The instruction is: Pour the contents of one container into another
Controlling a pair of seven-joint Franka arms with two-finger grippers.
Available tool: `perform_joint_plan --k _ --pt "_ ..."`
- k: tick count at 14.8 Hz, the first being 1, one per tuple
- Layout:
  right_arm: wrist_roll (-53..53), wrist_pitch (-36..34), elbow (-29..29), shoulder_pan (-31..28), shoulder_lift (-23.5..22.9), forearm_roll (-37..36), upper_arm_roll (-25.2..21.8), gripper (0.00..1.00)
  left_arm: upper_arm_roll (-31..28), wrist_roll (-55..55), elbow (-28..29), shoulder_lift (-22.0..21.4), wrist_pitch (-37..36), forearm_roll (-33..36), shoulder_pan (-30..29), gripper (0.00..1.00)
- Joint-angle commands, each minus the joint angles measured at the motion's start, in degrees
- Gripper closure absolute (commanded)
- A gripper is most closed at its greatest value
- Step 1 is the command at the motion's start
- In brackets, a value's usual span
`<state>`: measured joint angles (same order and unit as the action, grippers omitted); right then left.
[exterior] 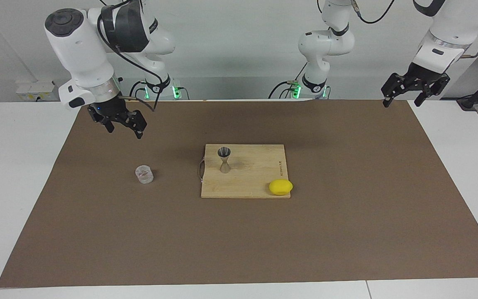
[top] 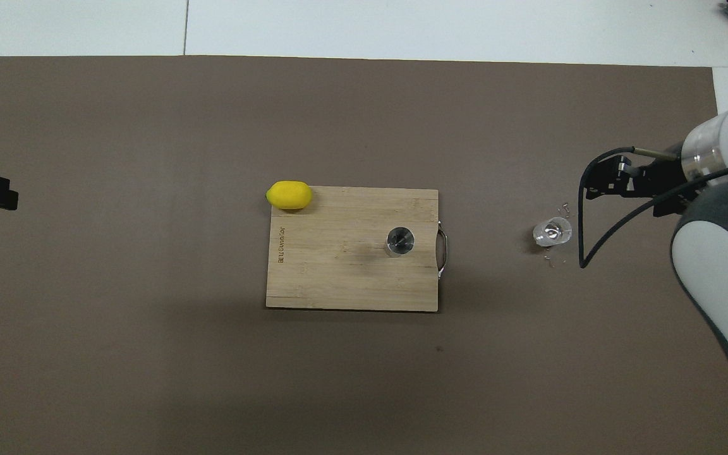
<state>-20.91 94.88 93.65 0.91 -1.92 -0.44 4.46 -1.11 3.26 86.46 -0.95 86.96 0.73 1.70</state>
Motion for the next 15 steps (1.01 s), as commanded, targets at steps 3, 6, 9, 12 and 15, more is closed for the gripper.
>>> perform_joint_plan --k 3,6,9,12,15 --pt "1.57 -6.46 -1.81 0.41 2.62 -2.81 1.07 0.00 0.58 -0.54 0.73 -1.16 -0.74 -0.64 -0.82 0.00" --pt "3.85 -6.47 1.53 0.32 4.82 -2.81 1.07 0.00 0.58 -0.54 0.73 -1.16 -0.65 -0.64 -0.82 0.00" --pt "6.05 -6.03 1.89 -0.56 4.74 -1.94 0.90 0.00 0.58 -0.54 0.64 -1.16 -0.74 -0.64 -0.82 0.00" --pt "6.58 -6.11 1.98 -0.82 4.82 -1.67 0.81 0.00 0.58 -0.54 0.64 -1.16 -0.74 -0.64 -0.82 0.00" --pt "6.76 -5.50 2.07 -1.17 4.82 -0.62 0.72 0.00 0.58 -0.54 0.64 -1.16 -0.65 -0.64 -0.82 0.00"
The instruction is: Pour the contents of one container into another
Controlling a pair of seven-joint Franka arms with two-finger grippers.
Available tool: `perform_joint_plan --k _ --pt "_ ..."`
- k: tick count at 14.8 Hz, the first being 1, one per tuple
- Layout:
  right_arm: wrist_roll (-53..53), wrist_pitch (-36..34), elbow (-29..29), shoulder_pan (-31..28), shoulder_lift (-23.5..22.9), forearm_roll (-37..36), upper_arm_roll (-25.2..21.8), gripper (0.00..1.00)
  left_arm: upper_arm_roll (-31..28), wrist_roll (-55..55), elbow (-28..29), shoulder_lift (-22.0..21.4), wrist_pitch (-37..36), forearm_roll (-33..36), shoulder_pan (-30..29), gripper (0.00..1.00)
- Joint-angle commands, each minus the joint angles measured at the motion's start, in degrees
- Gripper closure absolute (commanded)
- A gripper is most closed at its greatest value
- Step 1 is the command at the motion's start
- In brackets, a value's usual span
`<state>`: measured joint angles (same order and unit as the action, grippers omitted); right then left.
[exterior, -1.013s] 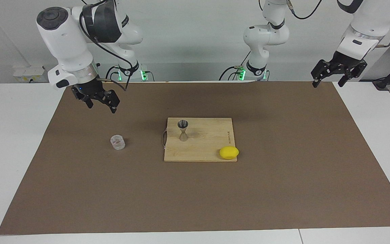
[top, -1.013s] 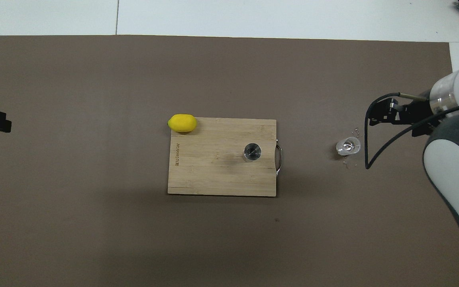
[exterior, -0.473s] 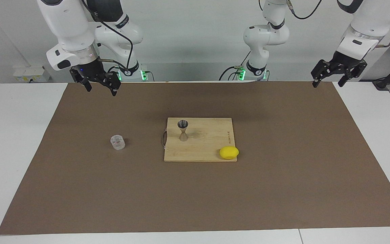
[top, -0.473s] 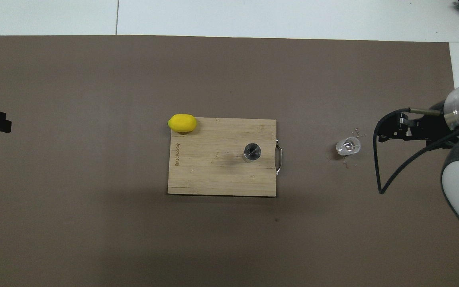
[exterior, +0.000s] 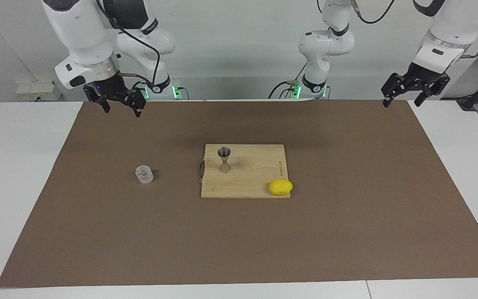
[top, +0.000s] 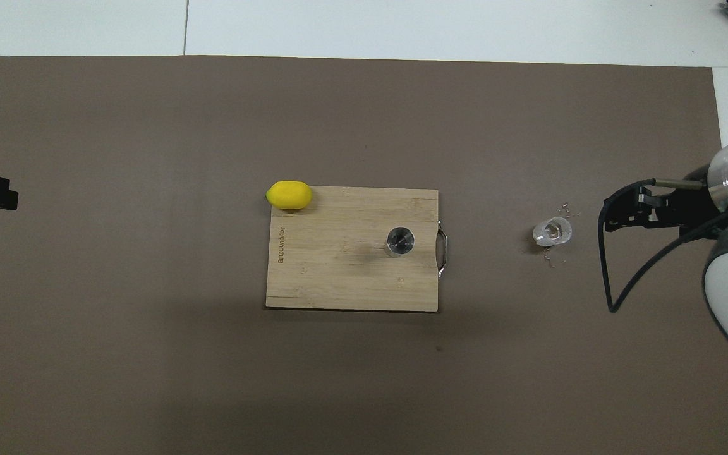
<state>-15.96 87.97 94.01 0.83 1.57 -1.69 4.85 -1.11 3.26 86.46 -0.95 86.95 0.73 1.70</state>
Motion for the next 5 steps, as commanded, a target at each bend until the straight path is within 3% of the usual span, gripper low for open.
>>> perform_joint_plan --k 1,5 --pt "1.89 2.72 1.70 -1.18 1.25 0.90 0.34 0.00 0.58 -0.53 0.64 -1.16 -0.64 -0.64 -0.82 0.00" --pt "1.89 4.14 3.02 -1.54 1.69 0.99 0.34 0.00 0.58 -0.53 0.72 -1.16 -0.64 -0.64 -0.82 0.00"
